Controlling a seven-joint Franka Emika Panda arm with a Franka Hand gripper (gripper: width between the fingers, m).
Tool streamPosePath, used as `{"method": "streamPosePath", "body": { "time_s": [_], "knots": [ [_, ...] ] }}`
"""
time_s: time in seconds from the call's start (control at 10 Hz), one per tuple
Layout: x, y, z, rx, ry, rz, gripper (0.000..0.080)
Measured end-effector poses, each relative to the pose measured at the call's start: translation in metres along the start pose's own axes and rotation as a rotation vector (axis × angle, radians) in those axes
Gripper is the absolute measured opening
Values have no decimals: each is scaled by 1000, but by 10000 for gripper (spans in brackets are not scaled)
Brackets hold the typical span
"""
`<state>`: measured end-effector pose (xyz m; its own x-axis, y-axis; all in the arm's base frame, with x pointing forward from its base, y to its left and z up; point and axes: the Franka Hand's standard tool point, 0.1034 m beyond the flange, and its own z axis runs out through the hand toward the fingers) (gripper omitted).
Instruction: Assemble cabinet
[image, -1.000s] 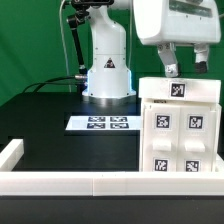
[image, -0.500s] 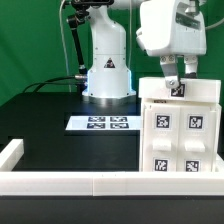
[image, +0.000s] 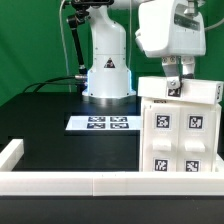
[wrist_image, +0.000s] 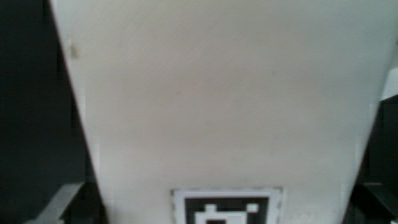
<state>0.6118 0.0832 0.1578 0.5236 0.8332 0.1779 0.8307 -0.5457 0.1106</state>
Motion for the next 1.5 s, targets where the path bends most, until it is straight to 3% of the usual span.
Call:
{"method": "streamPosePath", "body": {
  "time_s": [0.5, 0.9, 1.5],
  "knots": [
    [-1, 1, 0, -1, 6, 334, 557],
    [-1, 4, 1, -28, 40, 601, 558],
    [-1, 4, 0, -22, 80, 1069, 558]
  ]
}}
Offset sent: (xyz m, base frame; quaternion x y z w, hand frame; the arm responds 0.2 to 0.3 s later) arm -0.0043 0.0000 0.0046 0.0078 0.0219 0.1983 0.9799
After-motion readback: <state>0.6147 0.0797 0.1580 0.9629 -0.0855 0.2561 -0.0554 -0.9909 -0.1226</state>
